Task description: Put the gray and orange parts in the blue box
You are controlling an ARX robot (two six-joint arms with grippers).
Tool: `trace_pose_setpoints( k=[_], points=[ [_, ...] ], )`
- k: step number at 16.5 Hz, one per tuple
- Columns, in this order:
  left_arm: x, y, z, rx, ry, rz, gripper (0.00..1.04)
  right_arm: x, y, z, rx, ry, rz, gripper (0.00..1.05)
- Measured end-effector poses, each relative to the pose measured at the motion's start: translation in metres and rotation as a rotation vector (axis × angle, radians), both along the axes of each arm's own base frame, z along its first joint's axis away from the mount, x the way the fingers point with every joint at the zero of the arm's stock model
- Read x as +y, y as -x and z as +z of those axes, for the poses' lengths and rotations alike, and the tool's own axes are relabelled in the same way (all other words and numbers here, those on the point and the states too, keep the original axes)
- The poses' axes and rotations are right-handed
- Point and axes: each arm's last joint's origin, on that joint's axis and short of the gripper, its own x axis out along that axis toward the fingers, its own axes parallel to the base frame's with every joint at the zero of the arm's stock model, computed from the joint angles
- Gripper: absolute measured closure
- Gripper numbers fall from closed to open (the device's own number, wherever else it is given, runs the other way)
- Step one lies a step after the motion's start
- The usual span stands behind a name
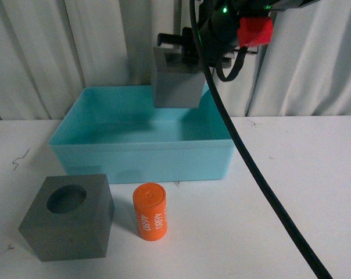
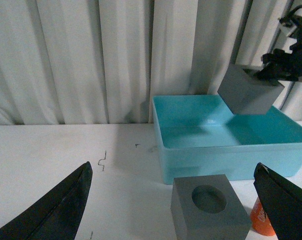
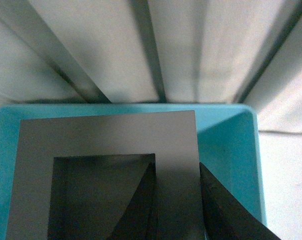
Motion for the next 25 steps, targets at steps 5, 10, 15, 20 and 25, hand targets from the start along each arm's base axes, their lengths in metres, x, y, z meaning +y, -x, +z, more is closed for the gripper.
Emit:
trace_pose_setpoints(
  k=[5, 10, 15, 20, 25],
  points=[
    [0.0, 0.0, 0.0, 0.0, 0.0, -0.001, 0.07, 0.001, -0.01, -0.06, 0.12, 0.072, -0.106, 0.86],
    [0.0, 0.0, 0.0, 0.0, 0.0, 0.0, 0.07, 0.004, -0.01, -0.05, 0.083, 0.035, -0.131, 0.55],
    [0.0, 0.0, 0.0, 0.0, 0.0, 0.0, 0.07, -0.018, 0.008, 0.0, -0.078, -0.051, -0.175, 0.17],
    [0.0, 0.0, 0.0, 0.0, 0.0, 0.0, 0.07, -0.15, 0.171, 0.114, -0.359, -0.253, -0.315, 0.07],
    [0.0, 0.0, 0.0, 0.0, 0.0, -0.001, 0.07, -0.186, 0.292, 0.007, -0.206, -0.157, -0.384, 0.14]
  ],
)
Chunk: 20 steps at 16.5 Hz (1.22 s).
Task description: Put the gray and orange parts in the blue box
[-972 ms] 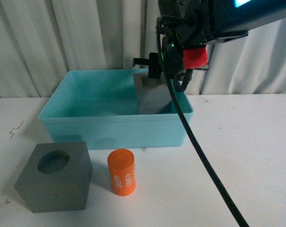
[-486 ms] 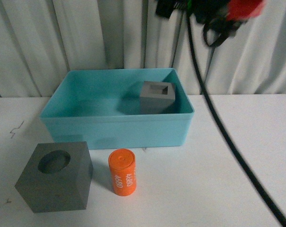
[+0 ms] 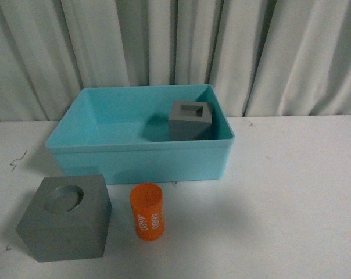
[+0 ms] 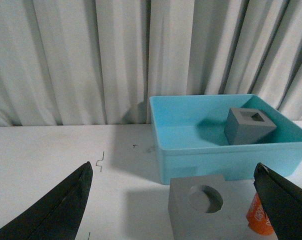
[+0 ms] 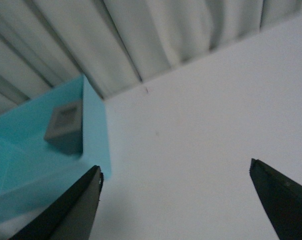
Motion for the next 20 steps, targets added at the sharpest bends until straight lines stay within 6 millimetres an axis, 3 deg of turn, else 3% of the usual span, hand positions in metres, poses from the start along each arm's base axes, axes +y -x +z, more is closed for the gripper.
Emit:
trace_pose_setpoints(
  k=[3, 6, 7, 8, 17, 20],
  points=[
    [0.0, 0.0, 0.0, 0.0, 0.0, 0.0, 0.07, -0.012, 0.033, -0.001, -0.331, 0.271, 0.042, 0.54],
    [0.0, 0.0, 0.0, 0.0, 0.0, 0.0, 0.07, -0.017, 0.049, -0.017, -0.294, 0.315, 0.032, 0.82],
    [0.0, 0.0, 0.0, 0.0, 0.0, 0.001, 0.07, -0.017, 0.056, -0.02, -0.296, 0.32, 0.038, 0.96],
    [0.0, 0.0, 0.0, 0.0, 0.0, 0.001, 0.07, -0.016, 0.061, -0.02, -0.313, 0.328, 0.04, 1.02],
    [0.0, 0.0, 0.0, 0.0, 0.0, 0.0, 0.07, -0.016, 0.09, -0.04, -0.307, 0.333, 0.04, 1.03],
    [0.0, 0.0, 0.0, 0.0, 0.0, 0.001, 0.07, -0.016, 0.097, -0.037, -0.324, 0.333, 0.038, 1.03]
  ],
)
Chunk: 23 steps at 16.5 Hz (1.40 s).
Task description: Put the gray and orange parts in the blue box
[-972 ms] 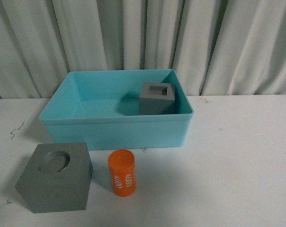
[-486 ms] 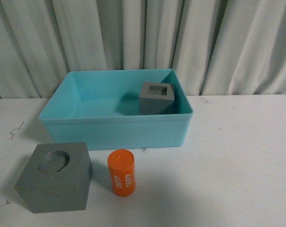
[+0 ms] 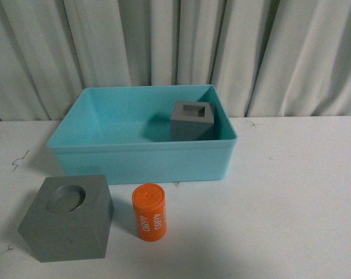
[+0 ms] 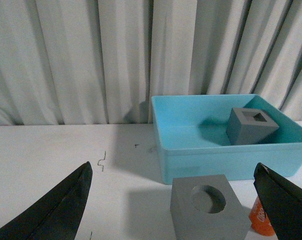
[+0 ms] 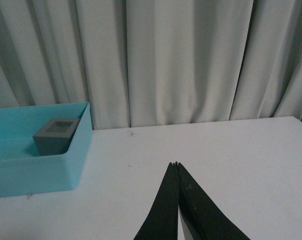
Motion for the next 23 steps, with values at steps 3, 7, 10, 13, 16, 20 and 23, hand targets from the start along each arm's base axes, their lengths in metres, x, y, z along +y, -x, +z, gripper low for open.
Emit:
trace_pose_setpoints(
  k=[3, 7, 10, 13, 16, 20, 23],
  points=[
    [0.0, 0.0, 0.0, 0.0, 0.0, 0.0, 0.07, 0.0, 0.005, 0.001, 0.003, 0.0, 0.0, 1.03],
    [0.0, 0.0, 0.0, 0.0, 0.0, 0.0, 0.07, 0.0, 0.012, 0.001, 0.0, 0.0, 0.0, 1.03],
    [0.0, 0.0, 0.0, 0.0, 0.0, 0.0, 0.07, 0.0, 0.016, 0.002, -0.005, 0.0, 0.0, 1.03],
    [0.0, 0.0, 0.0, 0.0, 0.0, 0.0, 0.07, 0.0, 0.019, 0.001, -0.003, 0.0, 0.0, 1.03],
    [0.0, 0.0, 0.0, 0.0, 0.0, 0.0, 0.07, 0.0, 0.021, 0.001, 0.0, 0.0, 0.0, 1.03],
    [0.0, 0.0, 0.0, -0.001, 0.0, 0.0, 0.07, 0.0, 0.032, -0.003, 0.013, 0.0, 0.001, 1.03],
    [0.0, 0.0, 0.0, 0.0, 0.0, 0.0, 0.07, 0.0, 0.032, -0.002, 0.005, 0.0, 0.001, 1.03]
  ],
)
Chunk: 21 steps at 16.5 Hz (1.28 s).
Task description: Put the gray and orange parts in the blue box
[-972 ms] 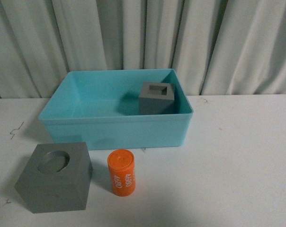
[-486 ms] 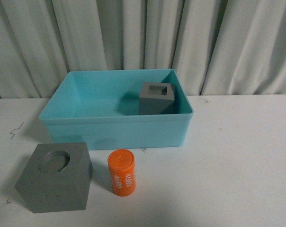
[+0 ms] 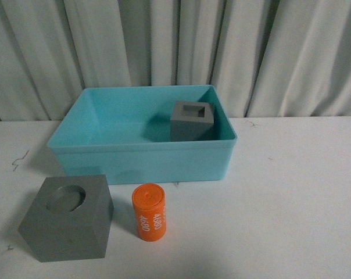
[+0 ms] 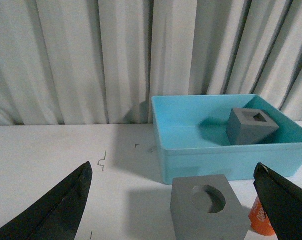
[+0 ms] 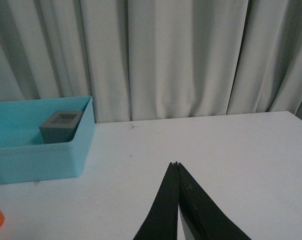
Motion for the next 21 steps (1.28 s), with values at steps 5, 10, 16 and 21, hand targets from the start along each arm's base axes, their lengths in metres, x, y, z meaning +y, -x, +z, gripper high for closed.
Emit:
trace_pose_setpoints(
  k=[5, 10, 16, 21],
  points=[
    [0.0, 0.0, 0.0, 0.0, 0.0, 0.0, 0.07, 0.0, 0.0, 0.0, 0.0, 0.0, 0.0, 0.54],
    [-0.004, -0.001, 0.002, 0.314, 0.05, 0.081, 0.07, 0.0, 0.0, 0.0, 0.001, 0.0, -0.002, 0.07],
    [-0.091, -0.12, 0.058, 0.508, 0.039, 0.086, 0.07, 0.0, 0.0, 0.0, 0.001, 0.0, 0.0, 0.06],
    [-0.098, -0.168, 0.002, 0.682, -0.069, 0.171, 0.07, 0.0, 0.0, 0.0, 0.0, 0.0, 0.0, 0.06]
  ],
)
